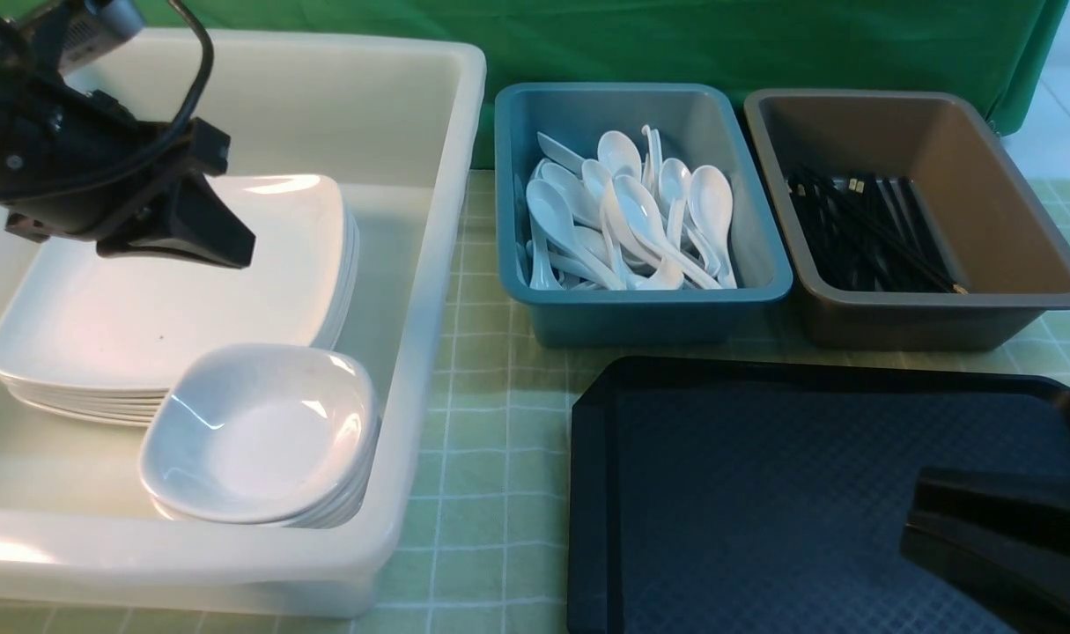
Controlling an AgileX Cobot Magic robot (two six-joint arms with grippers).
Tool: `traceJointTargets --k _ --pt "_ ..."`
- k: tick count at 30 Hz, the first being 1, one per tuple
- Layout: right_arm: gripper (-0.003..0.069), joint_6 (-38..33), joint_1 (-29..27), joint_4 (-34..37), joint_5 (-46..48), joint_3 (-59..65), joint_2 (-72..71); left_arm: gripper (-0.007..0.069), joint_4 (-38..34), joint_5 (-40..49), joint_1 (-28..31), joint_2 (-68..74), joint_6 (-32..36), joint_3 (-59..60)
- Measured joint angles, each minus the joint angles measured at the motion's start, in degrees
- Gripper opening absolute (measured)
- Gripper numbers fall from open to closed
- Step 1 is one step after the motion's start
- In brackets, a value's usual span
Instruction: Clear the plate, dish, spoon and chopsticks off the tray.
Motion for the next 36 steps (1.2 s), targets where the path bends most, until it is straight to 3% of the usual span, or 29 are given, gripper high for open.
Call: traceJointTargets --k 7,12,16,23,30,36 --pt "0.0107 0.0 -0.1 2.3 0.4 0.3 0.0 -0.0013 0.0 0.0 0.0 0.0 -0.1 0.0" --pt "0.0128 0.0 -4.9 8.3 0.5 0.3 -0.1 -0.0013 0.0 -0.3 0.0 0.0 -0.1 0.0" --pt "0.0138 0.0 -13.2 9.3 -0.6 1.3 -2.1 -0.0013 0.0 -0.8 0.0 0.0 -0.1 0.0" --pt "0.0156 0.0 -31.3 9.5 -10.6 12.8 -11.7 -0.0013 0.5 -1.2 0.0 0.0 -0.1 0.0" --pt "0.0173 0.0 -48.8 9.5 -10.9 25.2 -23.3 -0.0013 0.8 -1.2 0.0 0.0 0.0 0.0" --pt "0.0184 0.0 -56.0 9.5 -10.7 32.0 -28.4 -0.0013 1.1 -0.8 0.0 0.0 0.3 0.0"
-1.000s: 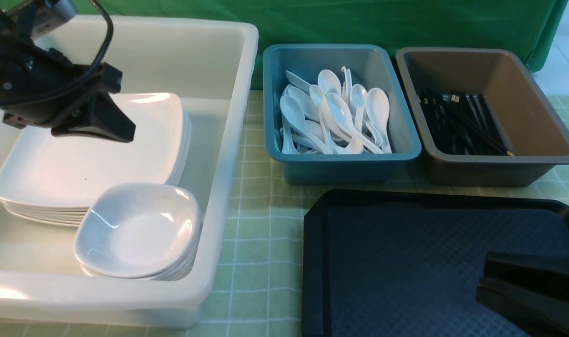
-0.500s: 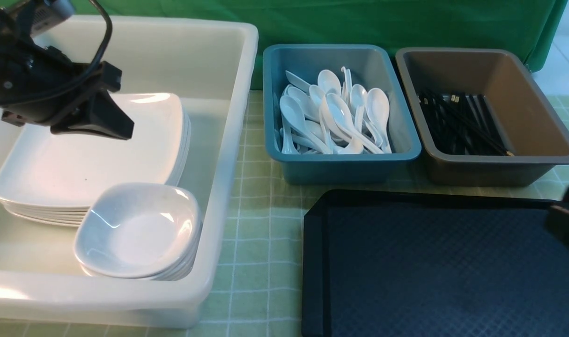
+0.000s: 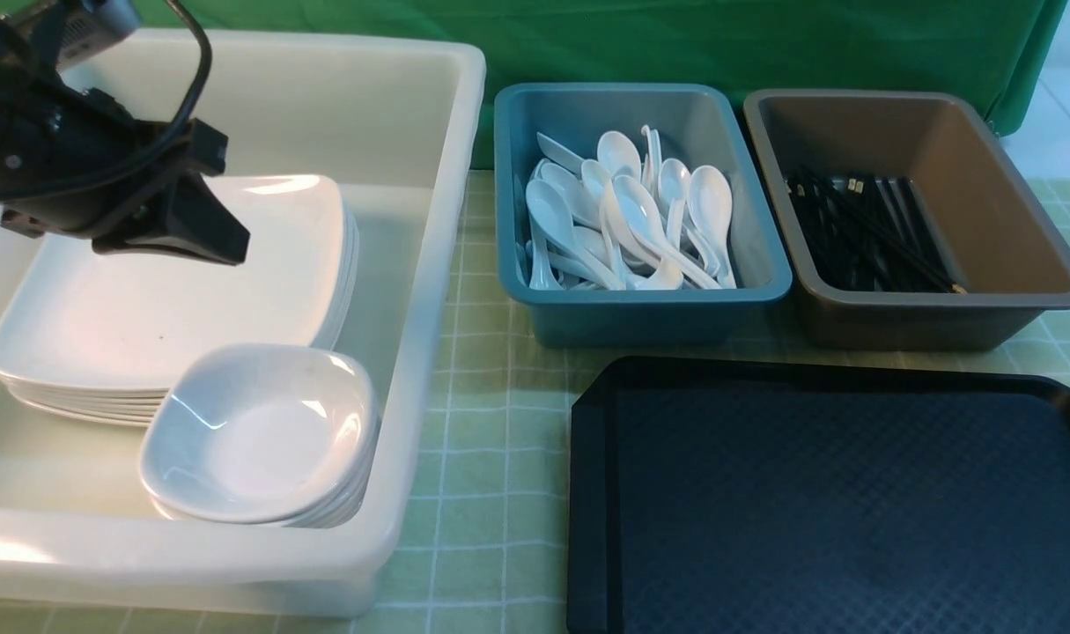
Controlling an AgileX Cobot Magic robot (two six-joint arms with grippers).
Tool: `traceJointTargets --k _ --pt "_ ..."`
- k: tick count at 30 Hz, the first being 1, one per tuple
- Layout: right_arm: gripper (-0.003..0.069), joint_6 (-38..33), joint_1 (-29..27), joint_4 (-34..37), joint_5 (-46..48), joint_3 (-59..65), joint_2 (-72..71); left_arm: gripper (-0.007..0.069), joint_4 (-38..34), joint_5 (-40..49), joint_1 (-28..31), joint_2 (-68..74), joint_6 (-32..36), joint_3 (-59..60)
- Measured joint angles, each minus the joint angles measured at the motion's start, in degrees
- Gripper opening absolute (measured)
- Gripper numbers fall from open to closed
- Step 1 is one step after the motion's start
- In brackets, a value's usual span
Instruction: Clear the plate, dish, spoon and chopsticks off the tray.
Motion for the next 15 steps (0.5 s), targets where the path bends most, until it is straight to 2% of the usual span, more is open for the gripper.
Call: traceJointTargets --k 5,10,15 --pt "0.0200 0.0 -2.0 0.0 0.5 3.3 -3.7 -0.0013 1.6 2.1 0.0 0.0 0.0 0.0" --pt "0.0213 0.0 -2.2 0.0 5.6 3.3 -4.0 -0.0013 2.4 3.6 0.0 0.0 0.0 0.0" --pt "0.0218 0.0 -2.2 0.0 6.8 3.3 -4.0 -0.0013 2.5 6.7 0.0 0.0 0.0 0.0"
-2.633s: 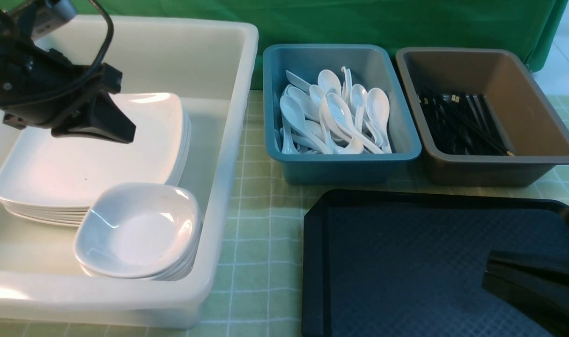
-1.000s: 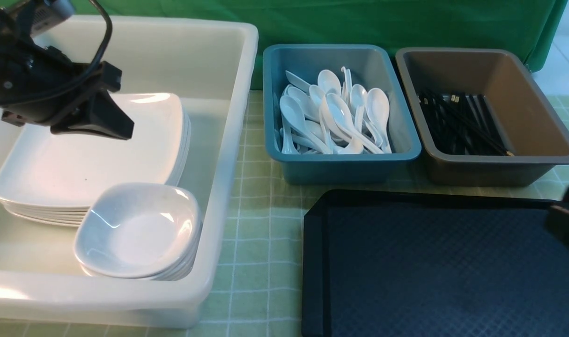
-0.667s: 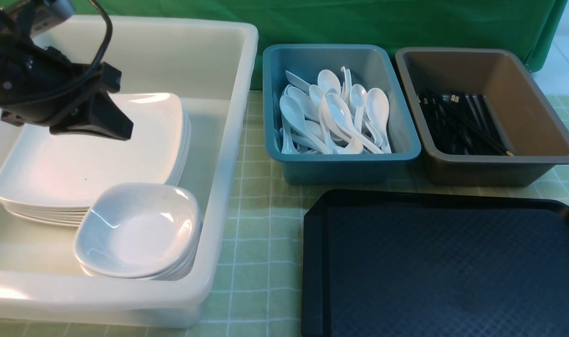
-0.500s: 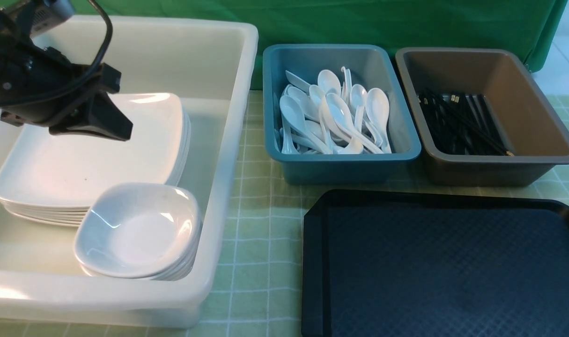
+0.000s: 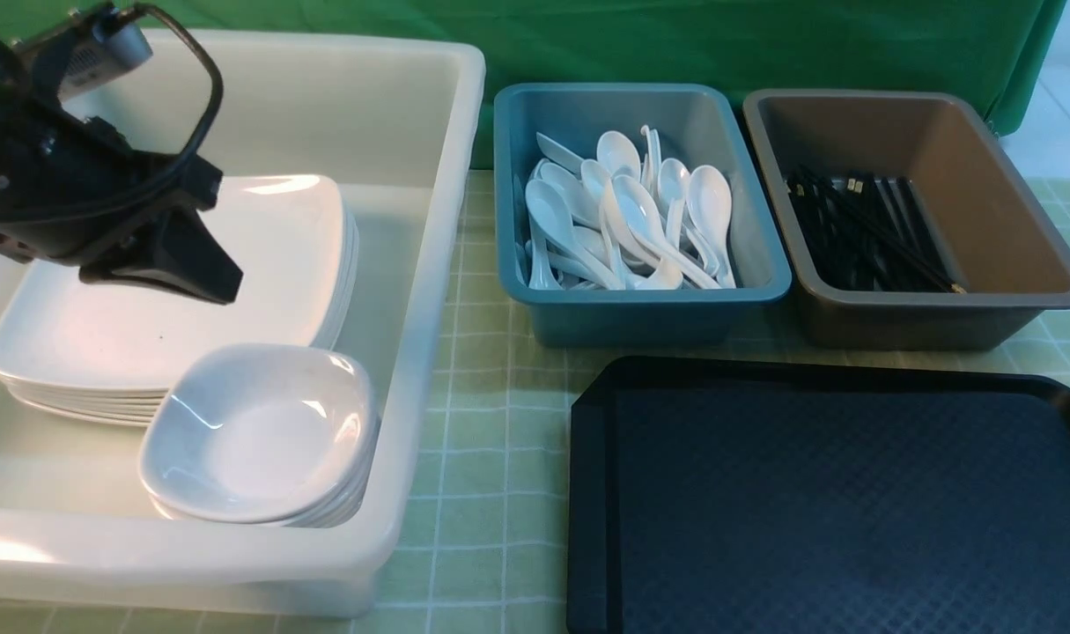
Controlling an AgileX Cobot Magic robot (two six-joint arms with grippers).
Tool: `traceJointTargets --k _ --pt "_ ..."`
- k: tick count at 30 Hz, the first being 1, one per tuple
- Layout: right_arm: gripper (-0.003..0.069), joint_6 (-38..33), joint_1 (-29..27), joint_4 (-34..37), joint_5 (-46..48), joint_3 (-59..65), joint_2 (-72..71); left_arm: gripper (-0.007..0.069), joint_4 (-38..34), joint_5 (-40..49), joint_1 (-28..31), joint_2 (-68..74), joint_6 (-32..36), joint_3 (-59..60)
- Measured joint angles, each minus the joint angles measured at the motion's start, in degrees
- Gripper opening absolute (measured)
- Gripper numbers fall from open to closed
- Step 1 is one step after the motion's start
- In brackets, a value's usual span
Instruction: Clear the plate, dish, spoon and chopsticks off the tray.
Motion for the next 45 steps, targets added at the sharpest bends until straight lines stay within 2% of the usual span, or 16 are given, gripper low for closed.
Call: traceJointTargets --k 8,18,24,30,32,41,45 --pt "0.0232 0.0 0.0 0.0 0.3 0.0 0.0 -0.0013 0.0 2.8 0.0 -2.6 -0.3 0.0" --pt "0.0239 -0.6 0.0 0.0 0.6 0.0 0.0 -0.0013 -0.2 3.0 0.0 -14.6 -0.4 0.0" --pt "0.0239 -12.3 0.0 0.0 0.6 0.0 0.0 -0.0013 -0.2 3.1 0.0 -22.1 -0.6 0.5" --pt "0.0239 -14.0 0.0 0.0 0.7 0.0 0.0 -0.0013 -0.2 2.0 0.0 -30.6 -0.7 6.9" --pt "0.0239 -14.0 0.0 0.0 0.7 0.0 0.0 -0.0013 -0.8 -0.2 0.0 -33.7 -0.7 10.0" --pt "0.0239 -14.0 0.0 0.0 0.7 0.0 0.0 -0.0013 -4.7 -25.8 0.0 -51.2 -0.7 27.4" --pt "0.0239 -14.0 0.0 0.0 0.7 0.0 0.0 -0.0013 -4.4 -28.4 0.0 -55.0 -0.7 29.8"
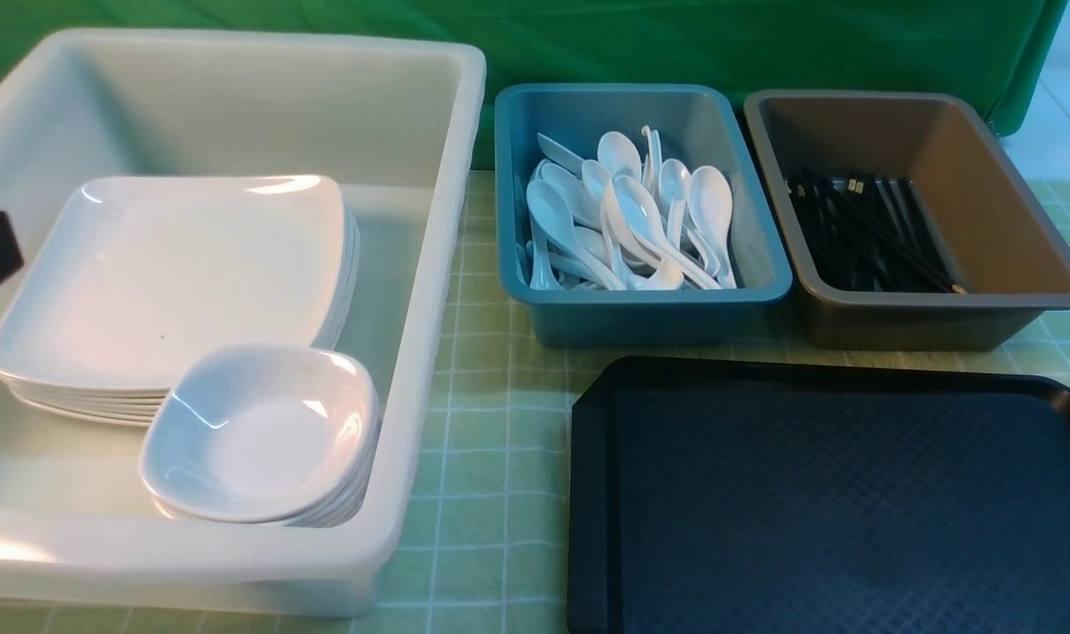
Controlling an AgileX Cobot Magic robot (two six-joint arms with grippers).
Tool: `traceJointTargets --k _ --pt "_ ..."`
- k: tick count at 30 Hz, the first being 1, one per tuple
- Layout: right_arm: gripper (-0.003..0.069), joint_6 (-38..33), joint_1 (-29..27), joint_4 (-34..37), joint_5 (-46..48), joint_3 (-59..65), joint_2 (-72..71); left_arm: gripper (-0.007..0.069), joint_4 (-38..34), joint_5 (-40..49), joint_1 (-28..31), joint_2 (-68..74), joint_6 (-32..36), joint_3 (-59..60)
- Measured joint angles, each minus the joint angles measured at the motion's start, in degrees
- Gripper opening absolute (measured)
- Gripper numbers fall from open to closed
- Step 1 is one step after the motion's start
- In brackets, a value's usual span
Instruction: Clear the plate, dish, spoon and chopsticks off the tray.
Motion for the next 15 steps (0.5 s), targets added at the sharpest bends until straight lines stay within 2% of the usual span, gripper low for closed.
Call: traceJointTargets --k 8,11,15 --pt "0.0239 0.0 0.0 0.0 0.0 0.0 0.0 -0.0013 4.9 -0.6 0.0 -0.9 0.9 0.5" --pt "0.0240 0.0 0.0 0.0 0.0 0.0 0.0 -0.0013 9.5 -3.2 0.0 -0.9 1.5 0.9" --pt "0.0241 0.0 0.0 0.0 0.0 0.0 0.0 -0.0013 12.1 -7.1 0.0 -0.9 1.5 3.3"
